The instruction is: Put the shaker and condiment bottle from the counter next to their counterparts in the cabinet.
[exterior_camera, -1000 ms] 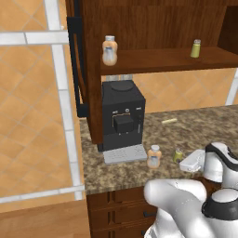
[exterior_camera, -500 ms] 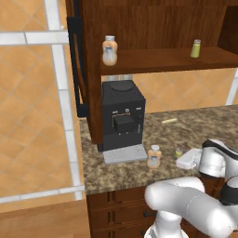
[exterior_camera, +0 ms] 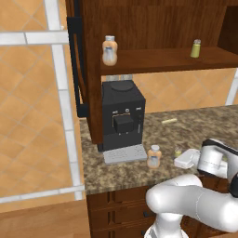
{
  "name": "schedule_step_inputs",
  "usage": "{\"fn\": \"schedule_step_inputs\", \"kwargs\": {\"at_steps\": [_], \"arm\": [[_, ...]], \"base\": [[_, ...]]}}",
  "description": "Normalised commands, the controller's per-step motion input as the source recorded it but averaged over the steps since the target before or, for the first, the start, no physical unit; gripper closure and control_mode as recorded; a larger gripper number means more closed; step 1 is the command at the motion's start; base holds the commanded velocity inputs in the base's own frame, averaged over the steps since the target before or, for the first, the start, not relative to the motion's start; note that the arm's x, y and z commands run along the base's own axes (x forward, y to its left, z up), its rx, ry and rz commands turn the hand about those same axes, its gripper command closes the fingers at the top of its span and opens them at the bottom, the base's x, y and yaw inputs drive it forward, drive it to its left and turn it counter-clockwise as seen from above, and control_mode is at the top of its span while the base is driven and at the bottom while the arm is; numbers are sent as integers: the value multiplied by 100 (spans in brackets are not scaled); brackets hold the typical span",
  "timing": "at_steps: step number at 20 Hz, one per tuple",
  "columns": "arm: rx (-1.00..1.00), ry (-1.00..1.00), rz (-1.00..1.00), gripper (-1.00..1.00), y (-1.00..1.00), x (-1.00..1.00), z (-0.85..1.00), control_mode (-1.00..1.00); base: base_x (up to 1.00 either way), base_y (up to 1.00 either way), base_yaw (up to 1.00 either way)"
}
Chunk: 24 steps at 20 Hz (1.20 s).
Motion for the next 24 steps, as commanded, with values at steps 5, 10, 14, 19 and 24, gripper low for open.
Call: {"fn": "schedule_step_inputs", "kwargs": {"at_steps": [5,10,14,19,24], "arm": [[-1,0,-6,100,-2,-2,31,-100],[-3,0,-4,100,-2,-11,77,-100],[-1,0,-8,100,0,-5,89,-100],[0,-3,-12,100,-7,-42,65,-100],[0,-3,-13,100,-19,-38,58,-100]], "base": [[0,0,0],[0,0,0],[0,0,0],[0,0,0],[0,0,0]]}}
